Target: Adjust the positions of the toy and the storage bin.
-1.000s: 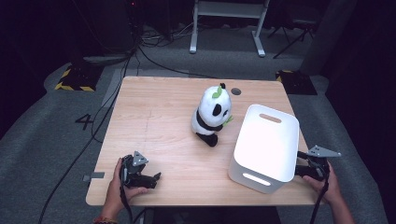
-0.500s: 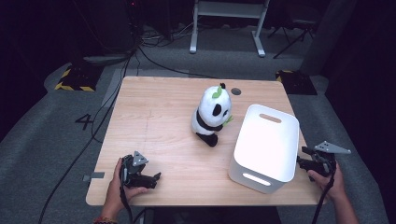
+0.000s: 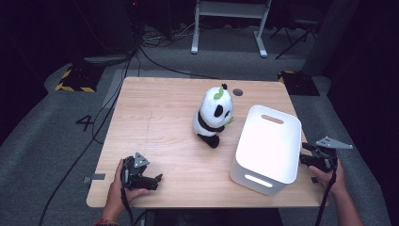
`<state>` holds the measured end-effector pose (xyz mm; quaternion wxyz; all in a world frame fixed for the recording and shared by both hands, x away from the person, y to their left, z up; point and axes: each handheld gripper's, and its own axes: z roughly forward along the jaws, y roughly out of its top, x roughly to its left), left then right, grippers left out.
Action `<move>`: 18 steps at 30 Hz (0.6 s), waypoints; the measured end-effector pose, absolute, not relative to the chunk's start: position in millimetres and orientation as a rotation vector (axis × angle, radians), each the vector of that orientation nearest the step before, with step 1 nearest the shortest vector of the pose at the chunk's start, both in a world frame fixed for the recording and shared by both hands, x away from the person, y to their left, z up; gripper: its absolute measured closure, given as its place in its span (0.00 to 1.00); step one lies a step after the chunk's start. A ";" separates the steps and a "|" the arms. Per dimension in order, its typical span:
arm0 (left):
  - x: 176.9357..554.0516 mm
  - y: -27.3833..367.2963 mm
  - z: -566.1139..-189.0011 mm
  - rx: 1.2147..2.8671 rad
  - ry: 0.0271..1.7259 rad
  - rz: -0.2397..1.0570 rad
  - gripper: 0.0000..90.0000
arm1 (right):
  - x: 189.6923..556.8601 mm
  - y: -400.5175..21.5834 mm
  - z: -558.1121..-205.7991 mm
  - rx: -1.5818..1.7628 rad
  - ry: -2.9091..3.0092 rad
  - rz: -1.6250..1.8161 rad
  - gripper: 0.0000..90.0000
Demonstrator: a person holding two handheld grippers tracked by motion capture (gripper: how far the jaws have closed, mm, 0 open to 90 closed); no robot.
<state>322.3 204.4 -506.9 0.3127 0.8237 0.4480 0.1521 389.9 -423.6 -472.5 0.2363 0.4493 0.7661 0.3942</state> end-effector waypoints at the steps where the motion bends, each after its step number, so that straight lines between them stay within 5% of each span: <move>1: 322.2 204.4 -506.8 2.175 1.181 0.402 0.01 | 391.1 -423.8 -471.6 1.224 2.108 1.073 0.42; 18: 322.2 204.3 -506.9 2.173 1.183 0.402 0.01 | 403.6 -412.2 -465.1 1.205 2.119 1.153 0.40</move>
